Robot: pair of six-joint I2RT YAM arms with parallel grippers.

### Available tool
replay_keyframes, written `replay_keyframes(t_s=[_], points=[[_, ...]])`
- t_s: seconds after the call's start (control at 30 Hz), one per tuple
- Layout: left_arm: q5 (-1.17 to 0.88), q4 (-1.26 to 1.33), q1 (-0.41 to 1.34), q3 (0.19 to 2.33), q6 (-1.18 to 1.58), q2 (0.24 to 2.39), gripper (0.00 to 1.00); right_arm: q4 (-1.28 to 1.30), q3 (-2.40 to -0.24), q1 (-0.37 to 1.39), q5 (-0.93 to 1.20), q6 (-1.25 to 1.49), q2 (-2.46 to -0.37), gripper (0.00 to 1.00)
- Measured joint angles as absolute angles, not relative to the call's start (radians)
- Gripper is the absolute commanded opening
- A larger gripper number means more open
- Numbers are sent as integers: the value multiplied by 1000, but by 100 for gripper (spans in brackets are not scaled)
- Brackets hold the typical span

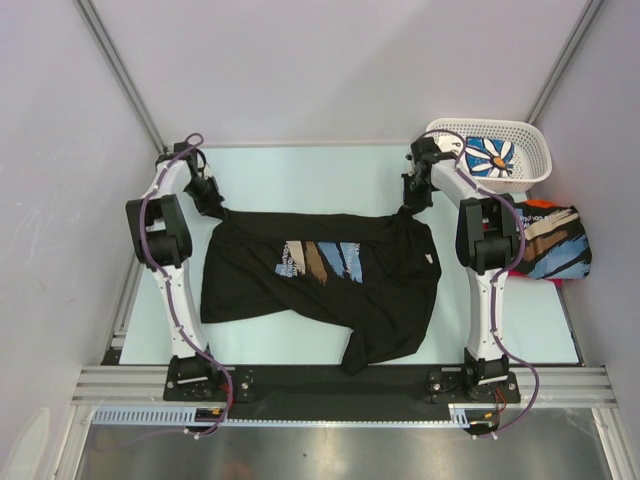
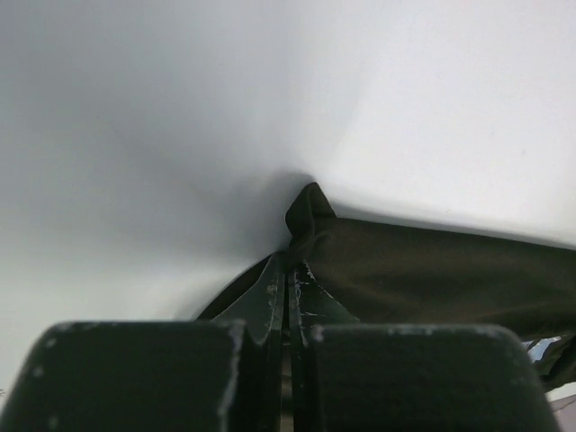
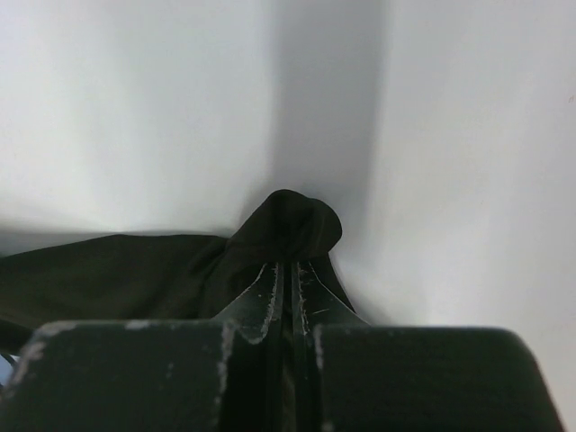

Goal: Fold and stack the t-shirts
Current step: Fold the flattened tshirt in 1/3 of the way

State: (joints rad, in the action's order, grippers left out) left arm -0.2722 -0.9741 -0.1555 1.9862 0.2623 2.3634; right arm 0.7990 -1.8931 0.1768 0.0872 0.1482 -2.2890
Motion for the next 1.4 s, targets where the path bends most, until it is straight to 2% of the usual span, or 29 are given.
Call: replay_keyframes(t_s=[0.67, 1.03, 1.07, 1.1, 1.13, 1.17, 1.2, 1.23, 1.3, 1.37, 1.4], points=[[-208, -949, -153, 2123, 345, 2370, 0, 693, -1916, 179, -100, 148, -2289, 0], [-209, -907, -148, 2220, 388, 2413, 2, 620, -2132, 179, -143, 145, -2359, 0], [-209, -905, -148, 2230, 393, 2421, 36, 618, -2141, 179, -143, 145, -2368, 0], [-213, -902, -148, 2249, 398, 2436, 57, 619, -2161, 179, -146, 145, -2391, 11], [-214, -899, -148, 2258, 398, 2444, 75, 619, -2170, 179, -149, 145, -2403, 19], [-218, -898, -148, 2275, 407, 2457, 99, 618, -2177, 179, -152, 145, -2416, 32], [-222, -894, -148, 2286, 408, 2465, 100, 617, -2177, 179, -153, 147, -2425, 46], [-227, -888, -148, 2295, 414, 2473, 100, 621, -2177, 179, -158, 149, -2431, 48], [-235, -885, -148, 2296, 419, 2476, 100, 629, -2170, 179, -175, 147, -2435, 63], [-239, -880, -147, 2293, 417, 2472, 100, 627, -2160, 180, -209, 147, -2428, 64], [-240, -875, -147, 2283, 416, 2464, 100, 623, -2144, 180, -223, 144, -2416, 71]])
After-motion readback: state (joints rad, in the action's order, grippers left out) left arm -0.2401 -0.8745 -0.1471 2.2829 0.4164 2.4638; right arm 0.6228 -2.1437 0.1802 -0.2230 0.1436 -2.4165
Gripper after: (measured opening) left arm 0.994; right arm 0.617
